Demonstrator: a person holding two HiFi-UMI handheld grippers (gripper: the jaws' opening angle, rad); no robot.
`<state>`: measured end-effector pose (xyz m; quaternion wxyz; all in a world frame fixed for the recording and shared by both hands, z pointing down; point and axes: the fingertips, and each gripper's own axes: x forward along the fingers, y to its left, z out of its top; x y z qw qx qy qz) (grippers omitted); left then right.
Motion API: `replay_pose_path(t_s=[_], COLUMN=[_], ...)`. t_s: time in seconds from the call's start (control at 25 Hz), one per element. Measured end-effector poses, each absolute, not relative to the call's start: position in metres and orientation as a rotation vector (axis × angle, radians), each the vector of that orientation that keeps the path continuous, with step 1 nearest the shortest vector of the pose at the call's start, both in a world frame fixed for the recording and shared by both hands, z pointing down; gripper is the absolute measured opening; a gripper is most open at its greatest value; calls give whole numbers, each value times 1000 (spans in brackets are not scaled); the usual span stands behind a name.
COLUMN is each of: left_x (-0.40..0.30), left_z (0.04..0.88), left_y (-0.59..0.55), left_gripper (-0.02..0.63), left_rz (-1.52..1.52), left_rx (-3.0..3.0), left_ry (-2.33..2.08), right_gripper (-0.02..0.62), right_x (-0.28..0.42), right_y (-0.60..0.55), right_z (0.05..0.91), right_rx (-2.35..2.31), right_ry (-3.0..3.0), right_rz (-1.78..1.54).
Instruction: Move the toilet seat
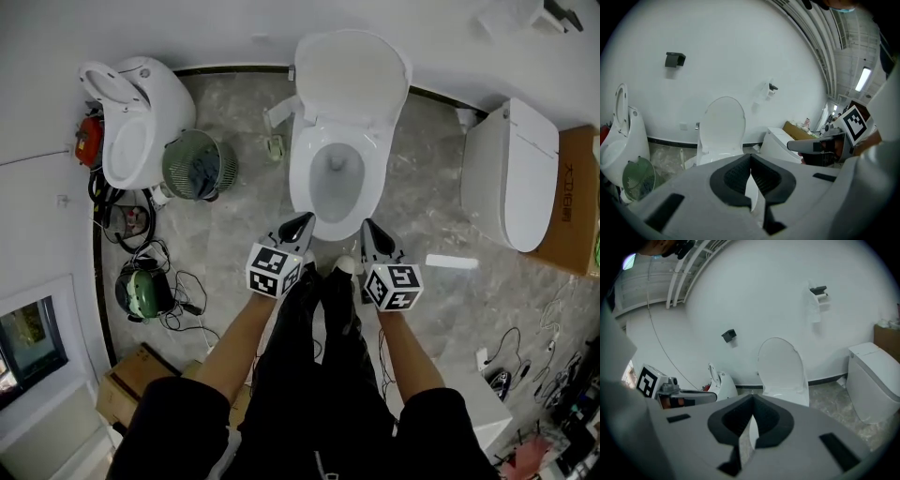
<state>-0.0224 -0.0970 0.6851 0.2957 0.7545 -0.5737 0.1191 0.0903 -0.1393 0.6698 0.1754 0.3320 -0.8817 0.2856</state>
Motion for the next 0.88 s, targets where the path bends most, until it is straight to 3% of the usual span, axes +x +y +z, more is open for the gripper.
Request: replay_pose_path(t_s=[0.52, 0.64, 0.76, 0.88], left_x=[-26, -20, -16, -19], left_z=[858, 897, 940, 975], left_y=[-59, -47, -35, -16], left_gripper=[31, 64, 176, 230], left_rz=[261, 302, 279, 209], left_rx=[1683, 1656, 1572, 1455], left_ry=[-1374, -1321, -1260, -1222], right_gripper=[22, 64, 142, 185], right_x=[86, 90, 100, 110], right_y=[-104, -91, -86, -72], right_z=[826, 868, 912, 948], right_rx=[841, 795, 850, 924], right_ry=[-2299, -2219, -2121, -2017], right_rz=[1007, 1070, 1214, 1404])
